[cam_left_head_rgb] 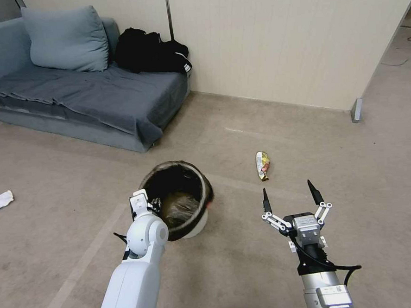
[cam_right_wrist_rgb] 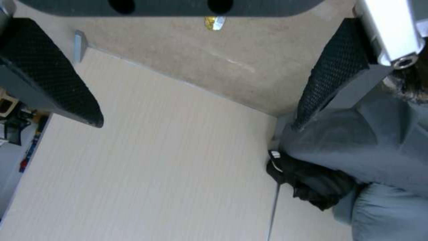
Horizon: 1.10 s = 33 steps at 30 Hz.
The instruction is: Pick up the trash bin, then pick up the garbage from the floor and place it into the trash bin.
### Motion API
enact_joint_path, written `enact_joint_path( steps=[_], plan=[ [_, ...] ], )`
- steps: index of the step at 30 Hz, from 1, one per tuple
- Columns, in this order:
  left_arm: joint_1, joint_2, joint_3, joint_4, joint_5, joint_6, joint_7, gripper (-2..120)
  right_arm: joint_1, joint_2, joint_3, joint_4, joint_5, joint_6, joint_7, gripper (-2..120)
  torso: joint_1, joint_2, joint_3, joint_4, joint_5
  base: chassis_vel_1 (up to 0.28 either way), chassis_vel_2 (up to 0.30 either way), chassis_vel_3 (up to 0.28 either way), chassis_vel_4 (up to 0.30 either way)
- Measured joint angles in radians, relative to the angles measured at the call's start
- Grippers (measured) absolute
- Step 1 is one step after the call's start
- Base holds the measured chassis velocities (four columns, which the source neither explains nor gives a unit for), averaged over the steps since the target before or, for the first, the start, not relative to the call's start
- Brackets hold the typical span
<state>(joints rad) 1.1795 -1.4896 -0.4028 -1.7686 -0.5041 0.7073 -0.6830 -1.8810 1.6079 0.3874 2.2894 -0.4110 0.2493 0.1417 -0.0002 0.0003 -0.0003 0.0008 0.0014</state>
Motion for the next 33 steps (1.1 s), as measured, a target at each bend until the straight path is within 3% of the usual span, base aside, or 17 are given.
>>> enact_joint_path(
  steps=[3,10,18,22,27,29,30,31,33],
  plan=[
    [0.011,-0.005,0.005,-0.006,-0.009,0.000,-0.002,25,0.000,0.000,-0.001,0.001,-0.003,-0.002,0.003,100,0.000,0.000,0.000,-0.0003,-0.0003,0.000,0.000,0.000,0.000],
    [0.025,-0.010,0.010,-0.014,-0.015,-0.004,-0.020,23,0.003,0.000,0.004,0.000,-0.087,0.093,0.014,100,0.000,0.000,0.000,-0.0004,-0.0011,0.000,0.000,0.000,0.000],
    [0.052,-0.022,0.017,-0.044,-0.016,-0.012,-0.029,22,0.004,0.000,0.010,0.007,-0.083,0.100,0.006,100,0.000,0.000,0.000,-0.0005,-0.0015,0.000,0.000,0.000,0.000],
    [0.071,-0.022,0.024,-0.087,-0.021,-0.014,-0.032,15,0.002,0.000,0.012,0.016,-0.035,0.101,-0.005,100,0.000,0.000,0.001,-0.0016,-0.0032,0.000,0.000,0.000,0.000],
    [0.096,-0.010,0.031,-0.175,-0.033,-0.014,-0.035,3,0.001,0.000,0.012,0.018,0.013,0.101,-0.008,100,0.000,-0.001,0.001,-0.0027,-0.0044,0.000,0.000,0.000,0.000],
    [0.122,0.001,0.028,-0.251,-0.027,-0.018,-0.043,0,0.002,0.000,0.012,0.017,0.023,0.104,-0.008,100,0.000,-0.001,0.001,-0.0014,-0.0019,0.000,0.000,0.000,0.000],
    [0.149,0.002,0.033,-0.310,-0.026,-0.022,-0.039,0,0.004,0.000,0.011,0.018,0.024,0.105,-0.008,100,0.000,-0.001,0.001,-0.0013,-0.0029,0.000,0.000,0.000,0.000],
    [0.149,0.002,0.033,-0.310,-0.026,-0.022,-0.039,0,0.004,0.000,0.011,0.018,0.024,0.105,-0.008,100,0.000,-0.001,0.001,-0.0013,-0.0029,0.000,0.000,0.000,0.000],
    [0.186,0.001,0.032,-0.392,-0.016,-0.032,-0.039,0,0.007,0.000,0.009,0.016,0.024,0.107,-0.010,100,0.000,-0.001,0.001,-0.0013,-0.0019,0.000,0.000,0.000,0.000]
  ],
)
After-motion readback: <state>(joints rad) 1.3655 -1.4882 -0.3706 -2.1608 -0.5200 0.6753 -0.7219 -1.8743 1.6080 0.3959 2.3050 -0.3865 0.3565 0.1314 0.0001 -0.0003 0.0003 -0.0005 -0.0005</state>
